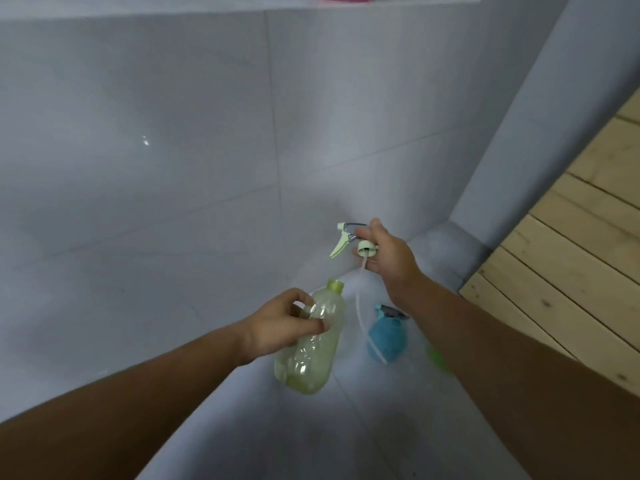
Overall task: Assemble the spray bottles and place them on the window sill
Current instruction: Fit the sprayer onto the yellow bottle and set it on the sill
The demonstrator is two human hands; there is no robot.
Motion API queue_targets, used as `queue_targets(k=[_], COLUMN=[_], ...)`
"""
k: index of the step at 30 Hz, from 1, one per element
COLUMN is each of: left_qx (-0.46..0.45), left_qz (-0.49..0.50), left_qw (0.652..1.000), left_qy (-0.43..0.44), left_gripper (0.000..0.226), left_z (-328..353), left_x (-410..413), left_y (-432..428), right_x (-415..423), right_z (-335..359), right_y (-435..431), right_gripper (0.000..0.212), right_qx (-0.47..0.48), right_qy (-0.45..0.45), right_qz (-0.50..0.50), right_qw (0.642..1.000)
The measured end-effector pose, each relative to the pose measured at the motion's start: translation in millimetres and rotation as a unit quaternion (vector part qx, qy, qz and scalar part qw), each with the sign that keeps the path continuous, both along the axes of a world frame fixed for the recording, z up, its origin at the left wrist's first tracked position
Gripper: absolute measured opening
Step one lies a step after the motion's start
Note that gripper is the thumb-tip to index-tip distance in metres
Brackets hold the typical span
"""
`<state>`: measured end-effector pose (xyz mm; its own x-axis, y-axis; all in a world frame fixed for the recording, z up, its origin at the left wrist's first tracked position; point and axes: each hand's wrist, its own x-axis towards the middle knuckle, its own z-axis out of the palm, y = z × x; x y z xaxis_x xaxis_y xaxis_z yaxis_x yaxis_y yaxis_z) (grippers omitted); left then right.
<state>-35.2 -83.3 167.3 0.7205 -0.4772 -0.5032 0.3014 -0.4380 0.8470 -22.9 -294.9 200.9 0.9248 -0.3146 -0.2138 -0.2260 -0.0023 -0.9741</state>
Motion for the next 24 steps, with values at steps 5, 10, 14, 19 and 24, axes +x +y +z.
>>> queue_targets(k=[5, 10, 14, 19, 24], left_qx=[0.014, -0.010, -0.025, -0.032, -0.052], left_qz=[-0.080, -0.112, -0.134, -0.137, -0.132], left_qw=[0.997, 0.993, 0.990, 0.990, 0.990], left_qy=[-0.017, -0.025, -0.019, -0.006, -0.004], left_gripper=[0.060, 0.074, 0.057, 0.053, 0.061], left_z=[51.8, 89.6, 105.7, 114.4, 118.6], left_x=[-37.5, -80.1, -106.2, -121.5, -118.3], left_y=[5.3, 14.2, 14.7, 13.7, 14.2], right_x=[-33.6, -63.3, -78.3, -87.1, -85.3], right_z=[64.7, 111.9, 124.8, 134.3, 136.7], right_y=[-4.3, -9.6, -12.8, -11.3, -18.4], right_gripper=[0.042, 0.038, 0.044, 0.045, 0.046], right_qx=[0.021, 0.057, 0.095, 0.095, 0.080], right_qy=[-0.023, -0.087, -0.111, -0.147, -0.158], right_qz=[-0.019, -0.060, -0.112, -0.117, -0.109], right_qw=[0.999, 0.993, 0.983, 0.978, 0.978])
